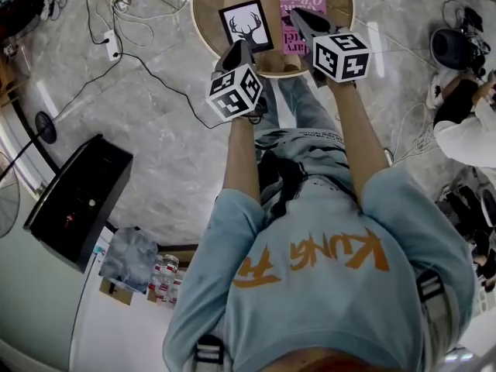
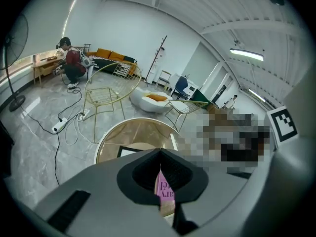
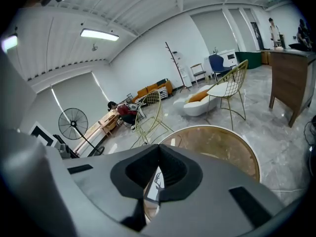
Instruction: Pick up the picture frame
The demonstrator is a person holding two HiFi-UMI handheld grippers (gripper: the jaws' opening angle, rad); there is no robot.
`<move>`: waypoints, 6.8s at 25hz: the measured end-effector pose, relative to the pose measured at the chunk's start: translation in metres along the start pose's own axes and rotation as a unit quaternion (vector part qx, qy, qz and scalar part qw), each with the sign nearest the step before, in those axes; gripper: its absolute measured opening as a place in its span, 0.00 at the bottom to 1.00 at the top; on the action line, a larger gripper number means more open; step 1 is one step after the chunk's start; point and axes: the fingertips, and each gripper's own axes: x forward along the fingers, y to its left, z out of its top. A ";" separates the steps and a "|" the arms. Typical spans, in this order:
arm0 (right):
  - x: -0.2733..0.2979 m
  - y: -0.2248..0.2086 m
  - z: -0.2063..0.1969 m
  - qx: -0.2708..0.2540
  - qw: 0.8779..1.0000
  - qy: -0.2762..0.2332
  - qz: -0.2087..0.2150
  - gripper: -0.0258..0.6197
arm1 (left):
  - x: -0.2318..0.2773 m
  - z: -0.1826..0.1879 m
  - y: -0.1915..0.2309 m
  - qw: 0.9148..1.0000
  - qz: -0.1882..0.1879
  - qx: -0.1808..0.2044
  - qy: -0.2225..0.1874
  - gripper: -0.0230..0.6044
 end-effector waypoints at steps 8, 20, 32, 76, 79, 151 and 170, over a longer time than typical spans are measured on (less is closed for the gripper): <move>0.040 -0.006 -0.053 0.043 0.998 0.048 -0.005 0.04 | 0.025 -0.036 0.039 0.998 -0.005 -0.021 0.066 0.07; 0.081 -0.030 -0.121 0.074 0.992 0.102 -0.018 0.04 | 0.079 -0.074 0.093 0.994 0.004 -0.060 0.092 0.07; 0.126 -0.036 -0.207 0.050 0.983 0.179 0.016 0.04 | 0.132 -0.129 0.143 0.993 0.017 -0.025 0.111 0.07; 0.218 -0.091 -0.263 0.001 0.960 0.234 -0.151 0.16 | 0.214 -0.162 0.199 0.989 0.042 0.046 0.131 0.24; 0.218 -0.092 -0.262 0.004 0.959 0.235 -0.156 0.16 | 0.213 -0.160 0.198 0.990 0.038 0.051 0.127 0.24; -0.125 0.116 0.231 -0.169 0.962 -0.213 0.003 0.14 | -0.187 0.241 -0.121 0.920 0.069 0.212 -0.323 0.16; -0.169 0.125 0.267 -0.203 0.941 -0.268 0.025 0.14 | -0.219 0.263 -0.158 0.902 0.071 0.214 -0.367 0.16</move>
